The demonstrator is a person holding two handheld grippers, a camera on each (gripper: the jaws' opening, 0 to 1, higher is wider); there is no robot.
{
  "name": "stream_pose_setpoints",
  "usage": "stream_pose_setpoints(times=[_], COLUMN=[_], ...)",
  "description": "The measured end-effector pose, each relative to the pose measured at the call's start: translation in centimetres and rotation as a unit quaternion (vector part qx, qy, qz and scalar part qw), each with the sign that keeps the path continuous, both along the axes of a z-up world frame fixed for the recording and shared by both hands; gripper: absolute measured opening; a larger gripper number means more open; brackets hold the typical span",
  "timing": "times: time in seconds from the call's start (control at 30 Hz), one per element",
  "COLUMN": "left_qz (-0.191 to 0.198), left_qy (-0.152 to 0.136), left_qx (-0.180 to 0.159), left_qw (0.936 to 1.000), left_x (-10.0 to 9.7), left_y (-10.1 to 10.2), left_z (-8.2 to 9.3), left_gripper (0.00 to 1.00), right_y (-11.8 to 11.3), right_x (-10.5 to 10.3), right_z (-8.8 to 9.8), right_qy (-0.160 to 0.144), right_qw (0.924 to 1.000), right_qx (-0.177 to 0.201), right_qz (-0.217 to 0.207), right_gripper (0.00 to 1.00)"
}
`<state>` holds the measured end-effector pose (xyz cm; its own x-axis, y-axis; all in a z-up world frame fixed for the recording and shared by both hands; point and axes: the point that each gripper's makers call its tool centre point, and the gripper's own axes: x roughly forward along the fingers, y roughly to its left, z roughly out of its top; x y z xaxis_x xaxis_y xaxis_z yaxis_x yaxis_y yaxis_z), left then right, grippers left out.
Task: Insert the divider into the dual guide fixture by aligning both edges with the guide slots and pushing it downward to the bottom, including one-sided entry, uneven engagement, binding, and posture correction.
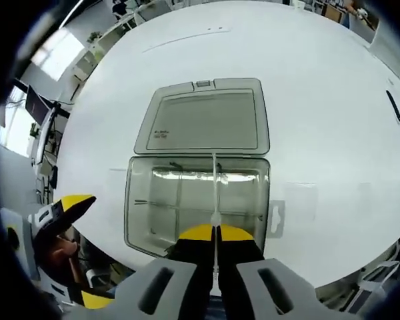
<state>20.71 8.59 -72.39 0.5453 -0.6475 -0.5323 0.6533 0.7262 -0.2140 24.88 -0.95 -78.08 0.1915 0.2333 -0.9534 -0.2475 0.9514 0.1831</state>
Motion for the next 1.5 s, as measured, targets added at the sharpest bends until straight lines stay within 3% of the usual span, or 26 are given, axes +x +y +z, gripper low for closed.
stream_pose_setpoints(times=[0.4, 1.0, 1.5], left_qz=[-0.001, 0.002, -0.001], left_qy=[-0.003, -0.004, -0.002], left_qx=[-0.004, -0.006, -0.006], left_qw=[1.0000, 1.0000, 1.0000], left_x=[0.1, 0.3, 0.7], left_y=[-0.1, 0.3, 0.1], left_z=[0.1, 0.2, 0.0], left_gripper=[0.68, 0.68, 0.68], right_y=[0.3, 0.8, 0.5], right_x=[-0.2, -0.1, 0.1], right_z=[0.5, 0.8, 1.0], right_qy=[0.010, 0.042, 0.072], right_qw=[0.9998, 0.9970, 0.9957], right_qx=[-0.003, -0.063, -0.058], right_qz=[-0.017, 0.016, 0.008], right_gripper=[0.00, 0.00, 0.00])
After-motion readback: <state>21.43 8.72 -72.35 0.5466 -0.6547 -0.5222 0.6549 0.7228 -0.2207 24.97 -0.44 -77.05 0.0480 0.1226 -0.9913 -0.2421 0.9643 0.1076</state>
